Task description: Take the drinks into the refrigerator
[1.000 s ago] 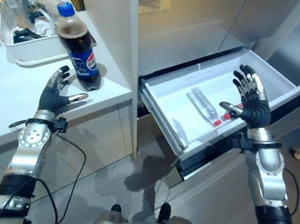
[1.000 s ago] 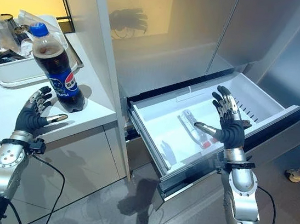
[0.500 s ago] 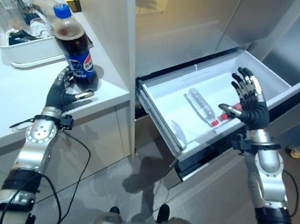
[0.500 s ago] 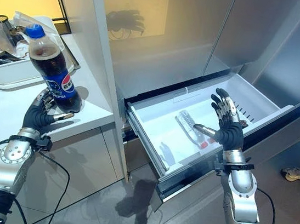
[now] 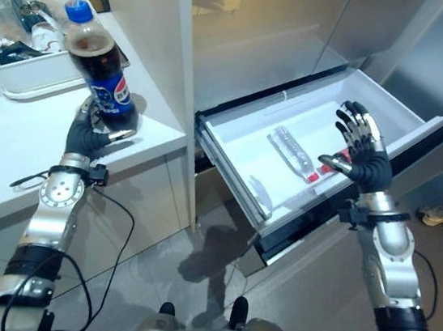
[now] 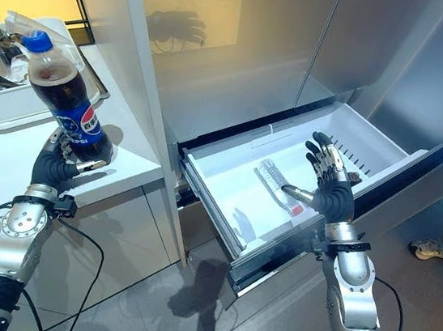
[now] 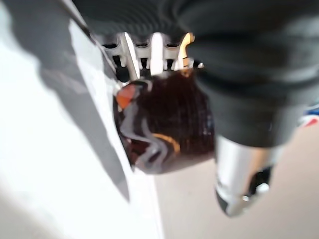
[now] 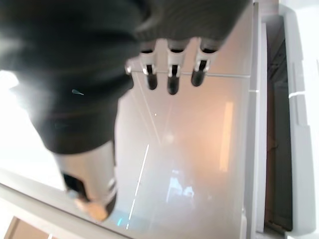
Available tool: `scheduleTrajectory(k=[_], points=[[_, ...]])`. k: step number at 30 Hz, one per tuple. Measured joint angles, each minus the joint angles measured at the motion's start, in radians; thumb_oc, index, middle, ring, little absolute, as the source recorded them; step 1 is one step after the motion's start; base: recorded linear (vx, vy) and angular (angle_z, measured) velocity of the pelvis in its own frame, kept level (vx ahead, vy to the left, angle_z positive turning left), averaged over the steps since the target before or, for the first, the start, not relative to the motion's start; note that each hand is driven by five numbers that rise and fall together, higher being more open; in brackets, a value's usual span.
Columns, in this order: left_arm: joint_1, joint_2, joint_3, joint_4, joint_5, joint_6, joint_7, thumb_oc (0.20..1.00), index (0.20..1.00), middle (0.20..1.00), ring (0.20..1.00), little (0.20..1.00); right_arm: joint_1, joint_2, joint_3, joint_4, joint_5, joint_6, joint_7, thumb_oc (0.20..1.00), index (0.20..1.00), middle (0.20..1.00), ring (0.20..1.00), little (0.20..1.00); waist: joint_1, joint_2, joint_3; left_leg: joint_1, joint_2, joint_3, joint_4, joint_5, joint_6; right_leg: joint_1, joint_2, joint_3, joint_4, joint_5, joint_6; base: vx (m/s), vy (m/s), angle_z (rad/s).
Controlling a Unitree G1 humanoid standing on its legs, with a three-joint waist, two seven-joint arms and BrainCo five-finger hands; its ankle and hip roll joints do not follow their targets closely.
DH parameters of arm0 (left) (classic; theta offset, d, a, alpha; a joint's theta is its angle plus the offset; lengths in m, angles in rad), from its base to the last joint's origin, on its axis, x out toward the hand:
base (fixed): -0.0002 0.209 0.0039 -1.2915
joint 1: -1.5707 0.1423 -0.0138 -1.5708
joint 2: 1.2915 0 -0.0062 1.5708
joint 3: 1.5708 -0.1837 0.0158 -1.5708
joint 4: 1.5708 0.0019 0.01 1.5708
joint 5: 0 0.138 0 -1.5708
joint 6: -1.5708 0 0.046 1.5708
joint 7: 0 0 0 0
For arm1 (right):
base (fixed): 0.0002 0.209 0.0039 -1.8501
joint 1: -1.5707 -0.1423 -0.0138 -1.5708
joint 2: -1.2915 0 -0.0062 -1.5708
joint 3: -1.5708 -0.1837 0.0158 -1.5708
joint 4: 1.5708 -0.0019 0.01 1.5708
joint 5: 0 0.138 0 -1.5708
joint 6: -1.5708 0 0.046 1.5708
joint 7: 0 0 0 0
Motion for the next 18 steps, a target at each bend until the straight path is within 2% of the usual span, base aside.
scheduleTrajectory(k=[18], points=[[-0.046,-0.031,-0.008,0.005,0.0,0.0,0.031,1.0,1.0,1.0,1.0,1.0,0.046,0.003,0.003,-0.002,0.0,0.0,0.001,1.0,1.0,1.0,1.0,1.0,-0.004,-0.019,0.006,-0.005,-0.003,0.011,0.0,0.001,0.001,0.003,0.002,0.013,-0.033,0.024,0.002,0.01,0.001,-0.01]])
